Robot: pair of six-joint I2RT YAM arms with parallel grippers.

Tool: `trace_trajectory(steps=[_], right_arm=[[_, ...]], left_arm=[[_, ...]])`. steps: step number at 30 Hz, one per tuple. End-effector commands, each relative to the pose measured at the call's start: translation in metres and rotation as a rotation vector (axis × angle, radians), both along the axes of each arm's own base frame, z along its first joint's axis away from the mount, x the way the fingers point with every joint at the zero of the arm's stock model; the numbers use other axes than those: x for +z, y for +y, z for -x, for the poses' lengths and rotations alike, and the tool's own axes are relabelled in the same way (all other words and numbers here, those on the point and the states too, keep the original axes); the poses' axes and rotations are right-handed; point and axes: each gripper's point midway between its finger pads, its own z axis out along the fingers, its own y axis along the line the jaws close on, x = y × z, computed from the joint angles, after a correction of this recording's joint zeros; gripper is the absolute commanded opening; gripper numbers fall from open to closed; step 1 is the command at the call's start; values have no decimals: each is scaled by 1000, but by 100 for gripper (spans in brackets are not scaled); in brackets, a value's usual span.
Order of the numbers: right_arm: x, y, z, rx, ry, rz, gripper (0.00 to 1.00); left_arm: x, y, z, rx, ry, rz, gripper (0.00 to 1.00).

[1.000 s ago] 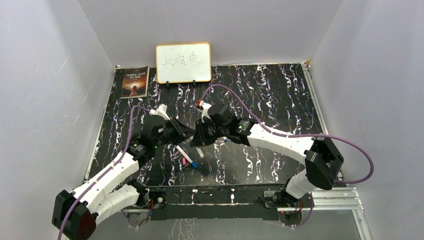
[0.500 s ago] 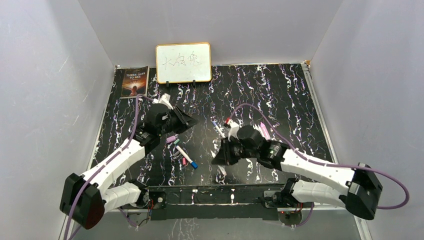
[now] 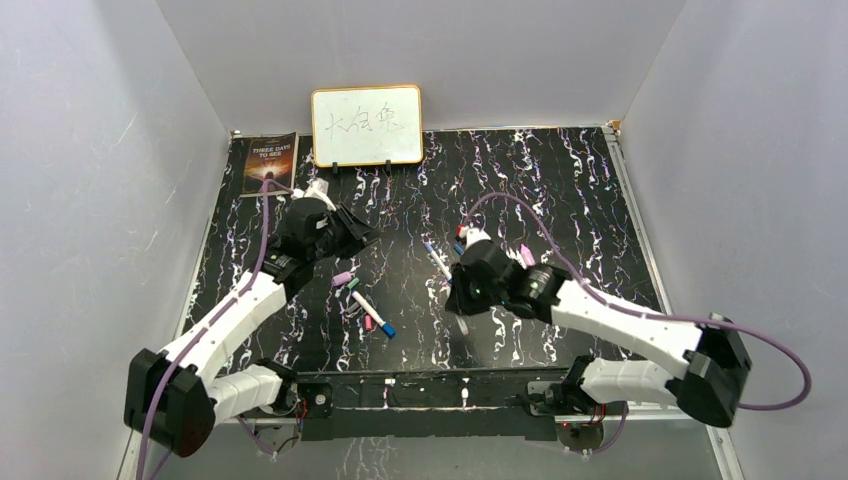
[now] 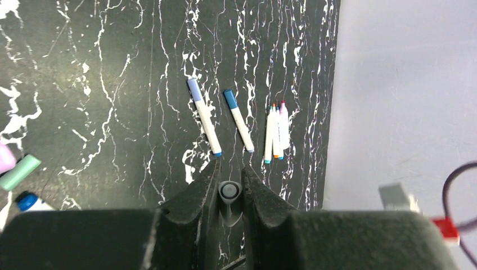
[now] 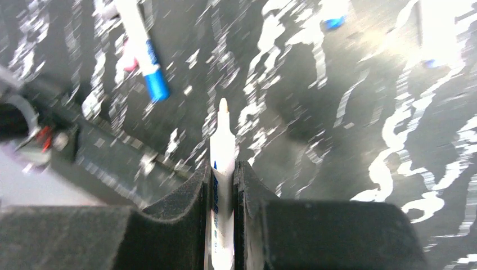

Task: Open the pen caps

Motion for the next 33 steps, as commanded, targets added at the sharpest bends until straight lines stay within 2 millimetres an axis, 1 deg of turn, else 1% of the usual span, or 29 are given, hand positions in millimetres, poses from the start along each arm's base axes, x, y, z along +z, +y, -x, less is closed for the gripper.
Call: trace_trajectory(steps=[1,3,6,8,10,13,16,18,20,21,25,27,30,32,33], right_arm=[[-8,-52,-64,-190,-124,331,0],[-20,-73,-86,-246,-114,407,0],[-31,-104,-112,-321,-95,455,0],[-37,-123,-125,-366,-90,485,0],[-41,-133,-135,-385,-78,498,0],[-46,-140,-149,-397,-80,518,0],[-56,-145,-158,-403,-56,530,0],[-62,-146,-163,-404,-44,529,0],[-65,-147,-167,-406,-40,529,2],[-67,-149,-168,-408,-38,531,6],[-75,-154,-172,-408,-24,540,14],[-77,-157,-173,-413,-18,542,21],[-77,-156,-173,-412,-12,533,24],[-77,-156,-174,-412,-11,531,30],[-77,-156,-173,-409,-11,531,31]], left_arm=[[20,19,15,9,-45,-62,8],[20,24,21,13,-44,-75,8],[18,28,28,10,-32,-92,9],[12,32,32,13,-11,-111,9],[2,35,35,13,16,-139,10],[-17,37,39,4,68,-172,11],[-34,38,41,-8,115,-200,12],[-39,40,42,-11,129,-214,12],[-40,42,42,-9,130,-225,12],[-40,43,43,-8,132,-232,12],[-37,46,42,-10,129,-256,12],[-36,47,42,-10,126,-262,12],[-37,48,42,-11,132,-270,13],[-38,48,41,-13,135,-273,13],[-38,48,42,-12,137,-274,13]])
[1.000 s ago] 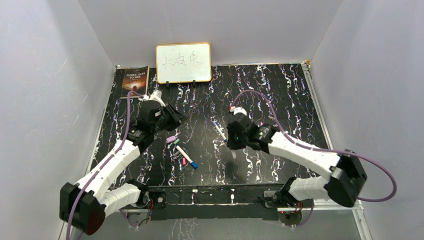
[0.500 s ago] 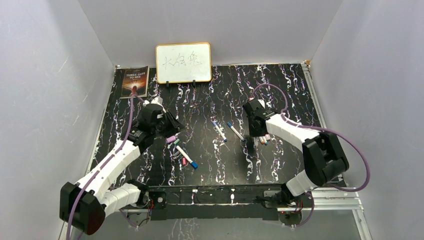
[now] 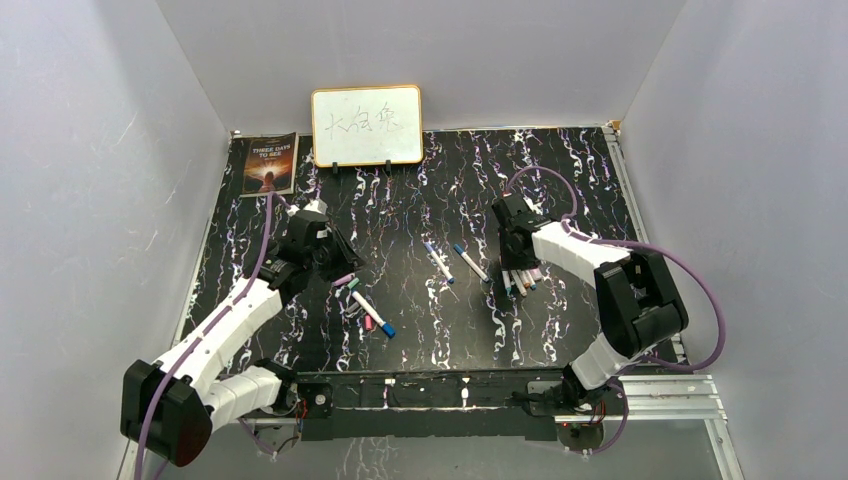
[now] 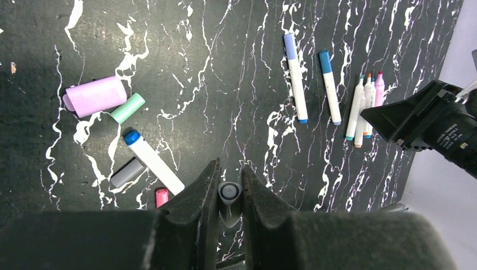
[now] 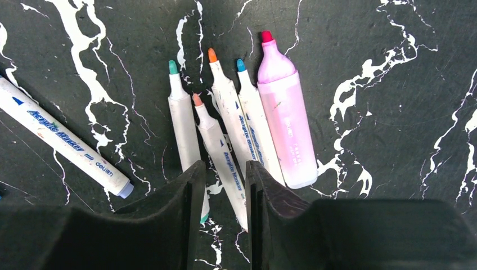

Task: Open the pen caps

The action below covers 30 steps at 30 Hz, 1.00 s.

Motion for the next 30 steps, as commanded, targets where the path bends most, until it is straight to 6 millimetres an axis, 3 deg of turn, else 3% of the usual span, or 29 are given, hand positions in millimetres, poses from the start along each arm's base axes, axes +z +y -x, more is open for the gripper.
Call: trace_trajectory(steps=[1,6,11,19,30], right_arm=[[18,8,-24,8,-83,-33,31],[30,11,-24,16,-103,-62,31],[52,22,-22,36,-134,-137,42],[81,51,-9,114,-179,-324,48],[89,64,7,164,-176,-411,50]], left_arm=[[7,4,-4,0,-11,-20,12],[4,8,-5,2,1,-55,14],[-5,21,-10,10,34,-161,17],[-35,40,-19,65,71,-280,20],[-71,51,-34,82,137,-382,24]])
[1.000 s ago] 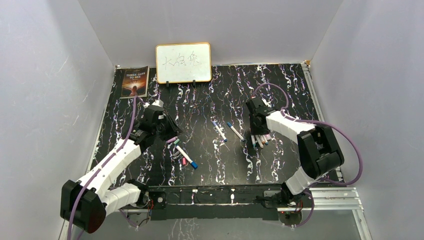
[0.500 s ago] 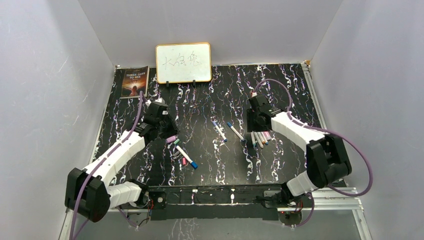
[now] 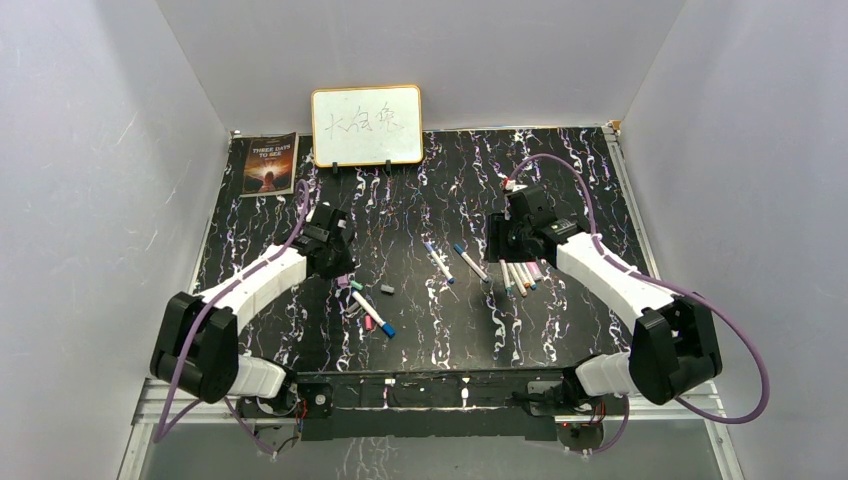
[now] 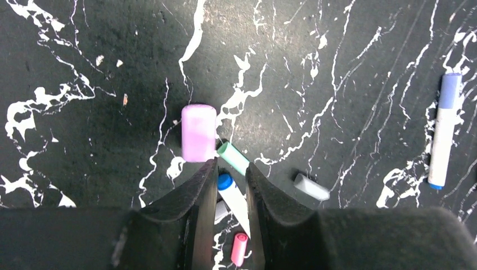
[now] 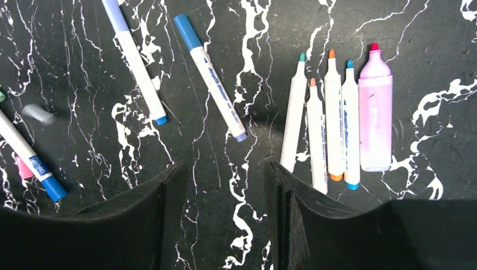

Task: Open the pen caps

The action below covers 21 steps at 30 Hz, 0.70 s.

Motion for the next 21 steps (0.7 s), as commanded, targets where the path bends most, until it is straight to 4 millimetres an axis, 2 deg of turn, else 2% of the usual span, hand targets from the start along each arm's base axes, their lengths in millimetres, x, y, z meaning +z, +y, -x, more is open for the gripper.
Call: trace_trajectory(steps=[1,6,10,14,15,16,17,21], right_arm=[[16,11,-3,24,-59,-69,50],[10,13,0,36,-42,-72,51],[4,16,2,50,-31,-81,52],[2,24,0,71,-22,-89,54],[1,26,-1,78,-20,-87,54],[-1,29,-2,85,-13,-83,54],[0,32,-4,92,-18,-82,54],[-7,43,-12,114,-6,-39,54]], left_arm=[[-1,5,-13,11,-21,-33,24],[3,2,-13,7,-34,-10,27],[11,1,-11,1,-43,5,47],[25,-2,-8,-4,-64,37,60],[28,-4,-8,-6,-69,47,69],[31,-5,-7,-7,-73,56,91],[34,-6,-6,-10,-76,66,97],[49,-11,-4,-23,-95,101,98]])
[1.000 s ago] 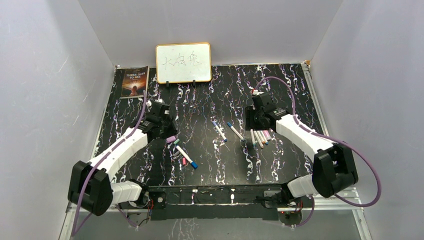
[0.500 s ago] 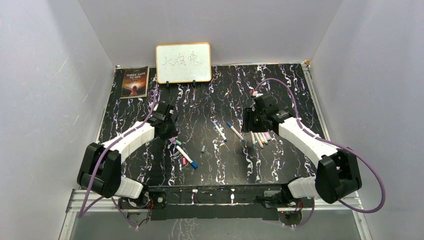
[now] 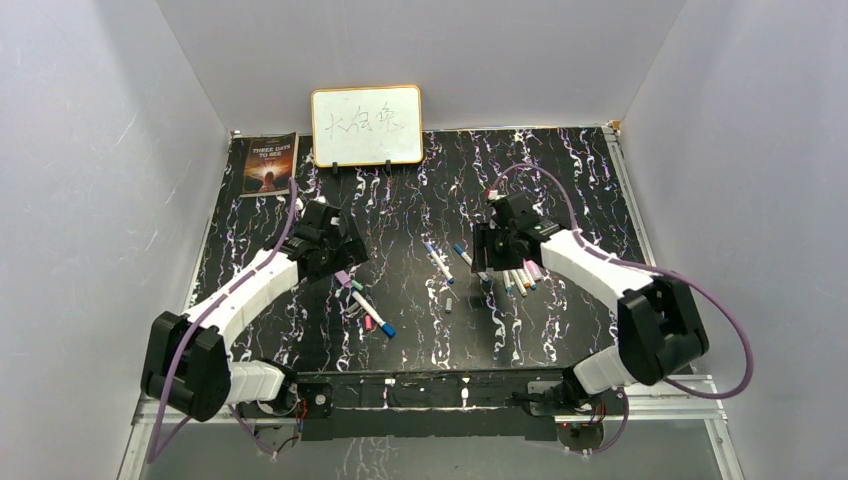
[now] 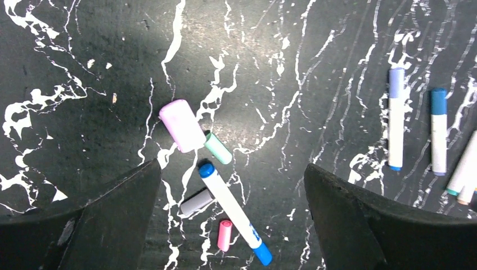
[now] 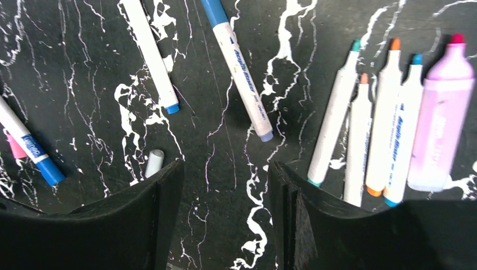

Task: Open the pen caps

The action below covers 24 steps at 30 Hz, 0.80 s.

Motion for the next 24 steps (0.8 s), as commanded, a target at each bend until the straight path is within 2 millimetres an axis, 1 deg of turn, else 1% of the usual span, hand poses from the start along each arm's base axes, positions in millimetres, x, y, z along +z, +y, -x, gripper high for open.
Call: trace_trajectory(steps=[1,6,9,13,15,17,18,24], right_arm=[[11,21,-28,33,-74,12,54],[-4,24,-44,32,-59,90,52],[-14,22,-55,24,-49,134,51],[-27,17,-61,16,-26,196,49],[-31,14,-62,11,-20,215,49],[-31,14,-63,14,-22,218,47],[-41,13,-61,18,2,233,47],[-58,13,-49,34,41,252,43]], left_arm=[[32,-8,-2,-18,-50,64,98],[47,-17,3,-40,-66,127,98],[54,-20,8,-49,-80,163,98],[60,-23,13,-58,-91,190,99],[62,-24,16,-64,-92,202,99],[63,-25,17,-70,-94,212,98],[63,-25,18,-71,-94,214,98],[63,-31,18,-82,-96,242,98]])
